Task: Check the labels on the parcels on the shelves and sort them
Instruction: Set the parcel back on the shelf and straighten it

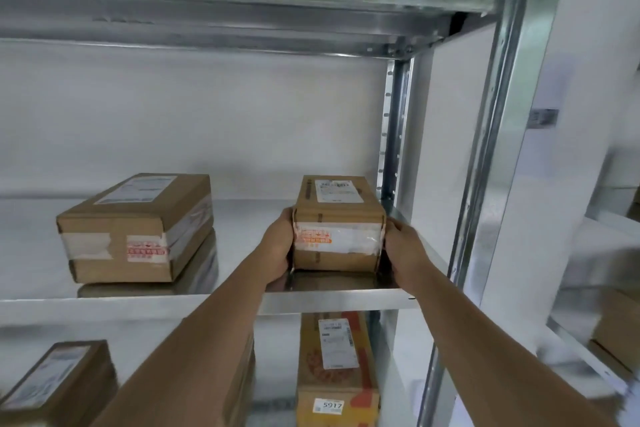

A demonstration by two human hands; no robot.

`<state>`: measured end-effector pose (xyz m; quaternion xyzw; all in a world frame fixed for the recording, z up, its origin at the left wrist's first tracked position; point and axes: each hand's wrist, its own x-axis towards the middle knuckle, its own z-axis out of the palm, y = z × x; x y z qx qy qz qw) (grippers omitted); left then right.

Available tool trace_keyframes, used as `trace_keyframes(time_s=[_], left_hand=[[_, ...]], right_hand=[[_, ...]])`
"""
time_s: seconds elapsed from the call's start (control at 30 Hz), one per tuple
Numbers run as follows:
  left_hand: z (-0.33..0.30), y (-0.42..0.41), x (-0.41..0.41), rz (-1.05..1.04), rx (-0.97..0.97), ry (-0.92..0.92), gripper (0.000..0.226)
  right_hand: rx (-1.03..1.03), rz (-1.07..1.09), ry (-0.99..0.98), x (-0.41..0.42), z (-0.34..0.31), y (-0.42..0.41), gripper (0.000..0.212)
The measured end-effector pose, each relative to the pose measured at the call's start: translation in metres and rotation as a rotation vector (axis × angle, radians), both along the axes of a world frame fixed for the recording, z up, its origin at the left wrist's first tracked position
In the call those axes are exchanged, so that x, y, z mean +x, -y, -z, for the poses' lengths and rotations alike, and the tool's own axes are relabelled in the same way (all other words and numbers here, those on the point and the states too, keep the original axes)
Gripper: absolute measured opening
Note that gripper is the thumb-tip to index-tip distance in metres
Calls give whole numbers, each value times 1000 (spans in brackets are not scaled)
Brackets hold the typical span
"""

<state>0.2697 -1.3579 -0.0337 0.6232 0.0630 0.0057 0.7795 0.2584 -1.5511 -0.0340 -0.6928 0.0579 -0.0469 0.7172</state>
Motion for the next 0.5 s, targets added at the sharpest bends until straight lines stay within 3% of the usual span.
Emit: trace_keyframes(time_s=[0.3, 0.4, 0.5], left_hand=[[1, 1, -10, -56, -17, 40, 40], [-1, 0, -21, -94, -71, 53, 57], [-2, 1, -30, -131, 23, 102, 56]], right_hand=[[-48, 16, 36, -2, 5, -2, 30], [-59, 44, 97, -11, 3, -2, 33], [-66, 79, 128, -22, 1, -2, 31]])
